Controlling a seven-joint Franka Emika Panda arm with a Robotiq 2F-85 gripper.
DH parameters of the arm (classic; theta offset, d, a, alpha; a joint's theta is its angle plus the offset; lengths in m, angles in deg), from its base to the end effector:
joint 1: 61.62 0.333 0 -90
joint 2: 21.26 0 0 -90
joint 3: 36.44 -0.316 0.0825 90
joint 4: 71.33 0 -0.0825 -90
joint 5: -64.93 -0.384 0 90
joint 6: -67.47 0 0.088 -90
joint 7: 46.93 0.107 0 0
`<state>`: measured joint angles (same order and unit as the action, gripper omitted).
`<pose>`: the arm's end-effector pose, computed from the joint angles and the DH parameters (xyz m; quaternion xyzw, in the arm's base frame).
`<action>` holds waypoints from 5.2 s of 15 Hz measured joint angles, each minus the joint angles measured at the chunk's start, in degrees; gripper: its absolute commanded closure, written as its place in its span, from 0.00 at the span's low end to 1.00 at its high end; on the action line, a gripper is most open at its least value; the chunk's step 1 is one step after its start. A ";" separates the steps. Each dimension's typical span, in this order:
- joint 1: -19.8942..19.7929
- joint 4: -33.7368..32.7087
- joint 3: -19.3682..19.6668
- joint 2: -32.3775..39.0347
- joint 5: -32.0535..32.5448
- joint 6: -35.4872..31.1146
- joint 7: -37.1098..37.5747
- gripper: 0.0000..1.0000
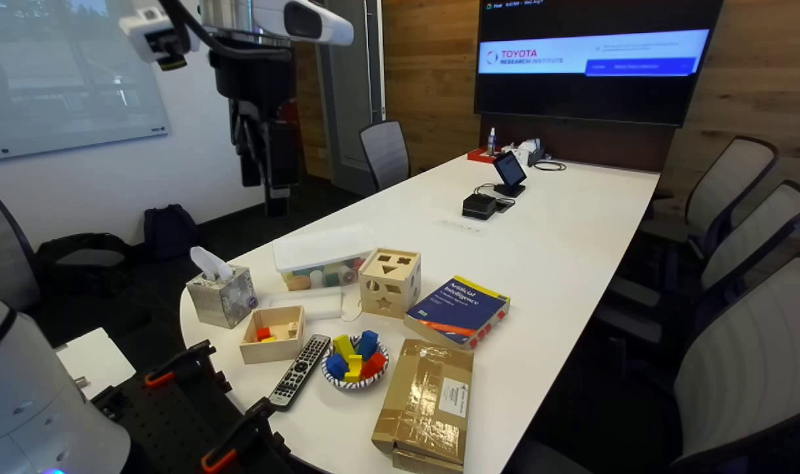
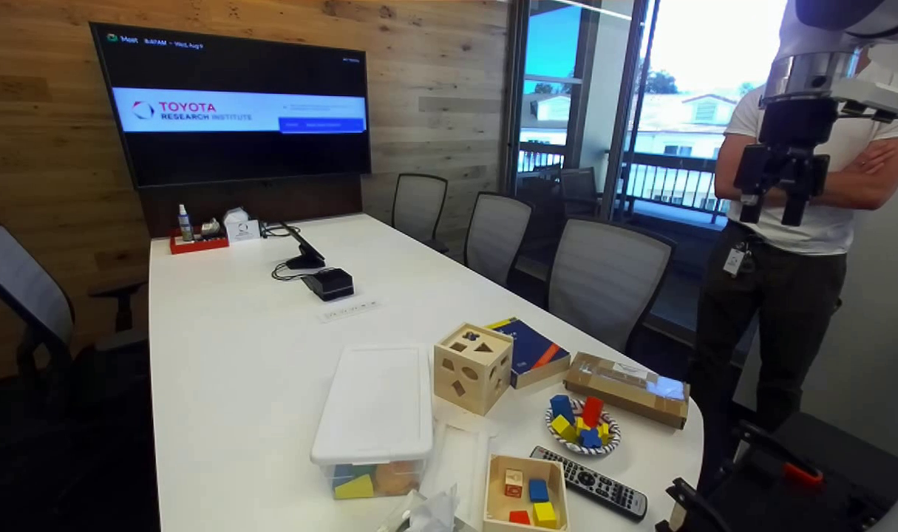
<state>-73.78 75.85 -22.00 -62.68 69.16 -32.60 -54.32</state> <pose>0.2862 -0.1554 0.4764 -0.9897 0.1230 0.0423 0.0600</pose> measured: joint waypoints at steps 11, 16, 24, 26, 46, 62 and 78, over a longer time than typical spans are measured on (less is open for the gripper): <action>0.00 0.00 0.00 0.00 0.00 0.00 0.00 0.00; 0.00 0.00 0.00 0.00 0.00 0.00 0.00 0.00; -0.01 -0.27 0.15 0.53 -1.15 -2.51 0.14 0.00; -0.01 -0.32 0.34 0.79 -1.38 -3.17 0.14 0.00; 8.28 -18.20 -10.51 23.84 -12.69 -14.79 10.40 0.00; 5.01 -17.84 -6.35 22.98 -11.58 -12.93 9.50 0.00; 2.89 -8.84 -9.06 9.16 -8.45 -11.60 12.62 0.00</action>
<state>-70.89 67.01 -31.06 -53.52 60.71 -44.20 -41.71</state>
